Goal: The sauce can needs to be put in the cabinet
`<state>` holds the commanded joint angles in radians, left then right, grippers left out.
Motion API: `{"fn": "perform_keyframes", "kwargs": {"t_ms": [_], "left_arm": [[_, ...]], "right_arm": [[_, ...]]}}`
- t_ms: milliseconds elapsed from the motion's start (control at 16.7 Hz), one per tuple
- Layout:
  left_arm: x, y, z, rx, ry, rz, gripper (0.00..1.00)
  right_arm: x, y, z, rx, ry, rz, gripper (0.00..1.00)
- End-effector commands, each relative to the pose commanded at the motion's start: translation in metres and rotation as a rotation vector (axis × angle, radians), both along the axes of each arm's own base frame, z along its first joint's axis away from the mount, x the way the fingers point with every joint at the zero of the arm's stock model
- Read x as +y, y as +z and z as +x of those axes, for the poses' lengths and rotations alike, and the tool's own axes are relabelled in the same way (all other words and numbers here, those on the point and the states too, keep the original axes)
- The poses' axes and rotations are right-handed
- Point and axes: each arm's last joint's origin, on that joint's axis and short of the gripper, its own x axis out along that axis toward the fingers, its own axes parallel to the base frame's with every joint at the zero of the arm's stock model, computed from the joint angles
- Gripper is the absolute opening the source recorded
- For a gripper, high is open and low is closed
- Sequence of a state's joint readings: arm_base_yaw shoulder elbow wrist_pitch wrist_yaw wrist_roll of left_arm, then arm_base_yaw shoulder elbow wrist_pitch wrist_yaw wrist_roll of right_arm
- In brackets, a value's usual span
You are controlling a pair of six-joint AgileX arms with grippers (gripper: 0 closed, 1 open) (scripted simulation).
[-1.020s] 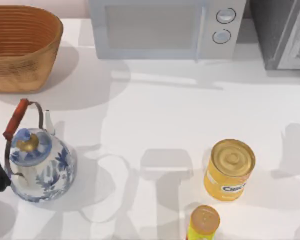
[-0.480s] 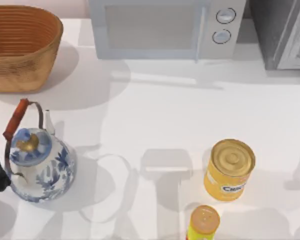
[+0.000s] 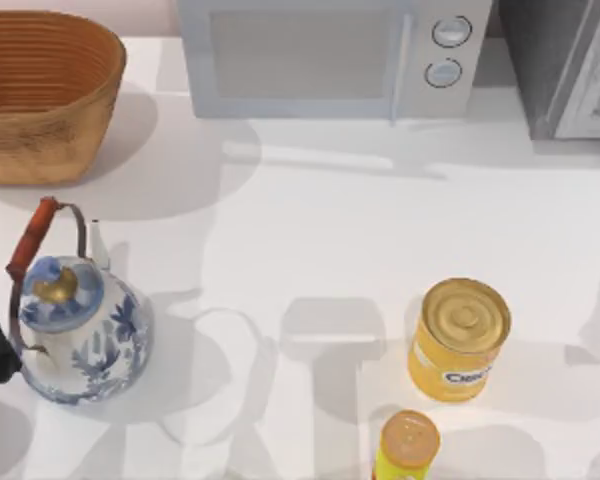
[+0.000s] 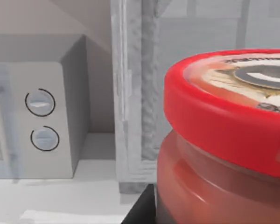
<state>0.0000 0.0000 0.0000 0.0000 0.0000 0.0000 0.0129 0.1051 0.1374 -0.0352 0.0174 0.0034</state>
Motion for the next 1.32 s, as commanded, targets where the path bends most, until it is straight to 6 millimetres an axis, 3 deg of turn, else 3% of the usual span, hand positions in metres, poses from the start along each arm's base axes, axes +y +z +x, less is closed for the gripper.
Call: {"fn": "perform_keyframes", "kwargs": {"t_ms": [600,1320], "left_arm": [[0.0,0.0,0.0,0.0,0.0,0.0,1.0],[0.0,0.0,0.0,0.0,0.0,0.0,1.0]], "right_arm": [[0.005,0.127,0.015,-0.003,-0.009,-0.004,0.0],[0.021,0.253,0.063,-0.015,0.004,-0.003,0.0]]}}
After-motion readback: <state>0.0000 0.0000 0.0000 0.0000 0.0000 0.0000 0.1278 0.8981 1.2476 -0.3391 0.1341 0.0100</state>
